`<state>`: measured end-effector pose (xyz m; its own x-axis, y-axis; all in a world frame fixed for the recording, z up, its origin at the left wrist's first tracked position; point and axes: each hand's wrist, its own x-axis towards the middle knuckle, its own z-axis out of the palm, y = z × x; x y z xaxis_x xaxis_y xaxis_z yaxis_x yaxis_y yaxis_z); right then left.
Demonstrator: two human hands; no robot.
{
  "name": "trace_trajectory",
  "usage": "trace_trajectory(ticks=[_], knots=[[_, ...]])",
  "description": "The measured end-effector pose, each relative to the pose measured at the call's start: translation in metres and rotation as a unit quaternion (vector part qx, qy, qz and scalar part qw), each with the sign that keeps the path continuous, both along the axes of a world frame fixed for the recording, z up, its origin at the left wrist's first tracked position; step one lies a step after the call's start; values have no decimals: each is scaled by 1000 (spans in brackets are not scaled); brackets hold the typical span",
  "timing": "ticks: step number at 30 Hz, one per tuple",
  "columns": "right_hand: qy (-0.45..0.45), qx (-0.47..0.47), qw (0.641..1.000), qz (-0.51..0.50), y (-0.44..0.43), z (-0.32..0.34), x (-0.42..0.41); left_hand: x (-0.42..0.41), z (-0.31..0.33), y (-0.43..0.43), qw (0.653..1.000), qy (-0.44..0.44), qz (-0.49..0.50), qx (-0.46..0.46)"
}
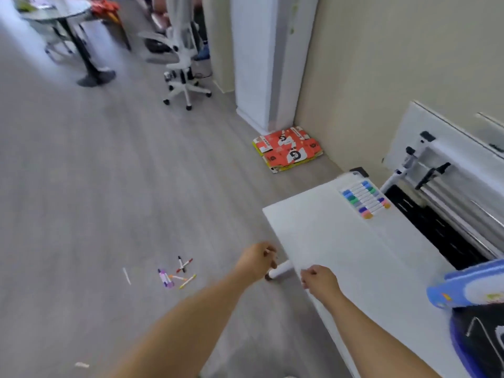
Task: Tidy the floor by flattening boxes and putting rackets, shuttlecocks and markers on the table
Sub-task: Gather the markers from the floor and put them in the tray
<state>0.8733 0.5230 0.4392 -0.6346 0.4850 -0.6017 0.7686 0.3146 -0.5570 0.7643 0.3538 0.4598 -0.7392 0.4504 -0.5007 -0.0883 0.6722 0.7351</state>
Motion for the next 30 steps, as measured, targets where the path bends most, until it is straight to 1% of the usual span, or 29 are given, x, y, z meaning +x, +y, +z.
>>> trace_trajectory(ticks=[4, 8, 10, 13, 15, 18, 21, 23, 26, 30], knots=[[-9, -6, 997, 76, -110, -15, -51, -19, -12, -134, 997, -3, 72, -18], [-40, -31, 991, 125, -219, -54, -88, -28, -19, -267, 987, -14, 156, -34], [-44, -32, 984, 171, -278, -57, -105, -31, -19, -329, 981, -28, 189, -36], [-39, -28, 968, 246, -356, -60, -124, -32, -19, -410, 972, -14, 231, -42], [-40, -25, 960, 277, -397, -68, -136, -30, -21, -456, 961, -14, 270, -53], [-47, -36, 942, 330, -436, -106, -157, -30, -29, -509, 944, -21, 325, -60], [-49, -23, 929, 367, -478, -90, -172, -31, -42, -547, 917, -43, 389, -75], [-67, -12, 919, 389, -497, -99, -185, -34, -54, -567, 899, -45, 423, -105], [-82, -23, 911, 404, -520, -127, -209, -37, -74, -593, 879, -71, 451, -141], [-94, -34, 892, 440, -563, -170, -251, -50, -111, -629, 859, -97, 478, -158]])
